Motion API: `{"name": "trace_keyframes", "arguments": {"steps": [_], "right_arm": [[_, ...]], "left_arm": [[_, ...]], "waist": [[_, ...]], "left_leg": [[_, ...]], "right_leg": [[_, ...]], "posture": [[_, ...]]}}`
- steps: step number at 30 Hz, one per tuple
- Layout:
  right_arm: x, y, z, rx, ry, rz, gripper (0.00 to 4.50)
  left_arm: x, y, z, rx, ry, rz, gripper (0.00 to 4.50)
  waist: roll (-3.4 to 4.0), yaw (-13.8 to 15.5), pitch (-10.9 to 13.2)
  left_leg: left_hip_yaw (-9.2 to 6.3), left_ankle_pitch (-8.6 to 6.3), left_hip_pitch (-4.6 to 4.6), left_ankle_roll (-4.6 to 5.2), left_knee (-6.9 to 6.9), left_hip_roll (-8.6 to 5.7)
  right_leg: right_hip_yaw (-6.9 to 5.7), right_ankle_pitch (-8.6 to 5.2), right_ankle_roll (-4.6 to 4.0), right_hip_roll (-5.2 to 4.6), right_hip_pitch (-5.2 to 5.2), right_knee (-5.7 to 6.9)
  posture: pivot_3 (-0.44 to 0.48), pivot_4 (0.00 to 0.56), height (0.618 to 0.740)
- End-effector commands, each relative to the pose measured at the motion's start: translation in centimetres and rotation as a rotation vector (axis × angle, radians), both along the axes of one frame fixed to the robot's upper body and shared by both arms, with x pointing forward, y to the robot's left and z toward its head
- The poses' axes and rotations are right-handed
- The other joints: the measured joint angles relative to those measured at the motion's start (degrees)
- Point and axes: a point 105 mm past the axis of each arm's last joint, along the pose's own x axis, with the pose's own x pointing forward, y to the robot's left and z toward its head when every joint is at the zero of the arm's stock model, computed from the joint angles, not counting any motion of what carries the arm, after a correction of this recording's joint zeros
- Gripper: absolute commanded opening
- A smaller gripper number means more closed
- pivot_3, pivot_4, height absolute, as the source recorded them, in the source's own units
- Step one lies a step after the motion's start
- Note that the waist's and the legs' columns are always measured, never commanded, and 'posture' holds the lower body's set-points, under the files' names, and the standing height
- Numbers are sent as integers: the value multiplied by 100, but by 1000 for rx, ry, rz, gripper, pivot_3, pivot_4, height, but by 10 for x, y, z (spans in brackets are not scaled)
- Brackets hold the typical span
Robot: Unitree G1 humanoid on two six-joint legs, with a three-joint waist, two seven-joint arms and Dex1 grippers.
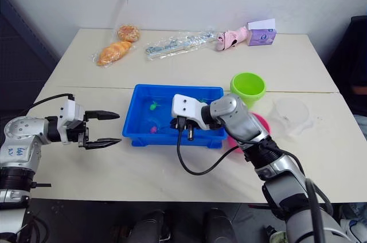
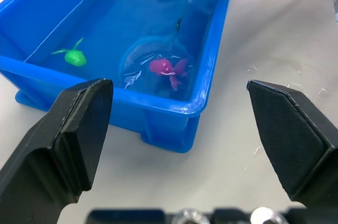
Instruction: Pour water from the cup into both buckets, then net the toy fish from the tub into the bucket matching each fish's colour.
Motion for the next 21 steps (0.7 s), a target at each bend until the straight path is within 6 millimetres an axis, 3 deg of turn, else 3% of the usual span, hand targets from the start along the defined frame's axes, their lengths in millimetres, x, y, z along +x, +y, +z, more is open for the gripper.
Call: {"name": "trace_keyframes", "arguments": {"steps": [1,7,12,18,21], "right_arm": [[-2,-7,25,87,-15,-13,0],[-7,-33,50,218,31,-94,0],[-20,-66,65,227,33,-122,0],[-39,-97,73,279,3,-206,0],[-50,-116,88,355,-38,-289,0]], "left_arm": [[-1,4,11,12,-47,7,4365],[2,2,13,-6,-52,8,4365],[7,-11,24,-60,-51,-23,4365],[10,-49,37,-149,-29,-120,4365],[11,-71,45,-203,-32,-163,4365]], "waist": [[0,-4,0],[0,6,0],[0,27,1],[-1,138,1],[-2,155,2]], "left_leg": [[0,0,0,0,0,0],[0,-1,-1,0,-3,0],[0,-4,-1,1,-5,0],[0,-6,-3,1,-5,0],[0,-6,-6,1,-5,0]], "right_leg": [[0,0,0,0,0,0],[0,0,0,-1,1,-6],[0,0,0,-2,1,-15],[0,0,0,-2,1,-19],[0,0,1,-1,3,-20]], "posture": [[0,150,740],[0,150,740],[0,150,740],[0,150,740],[0,150,740]]}}
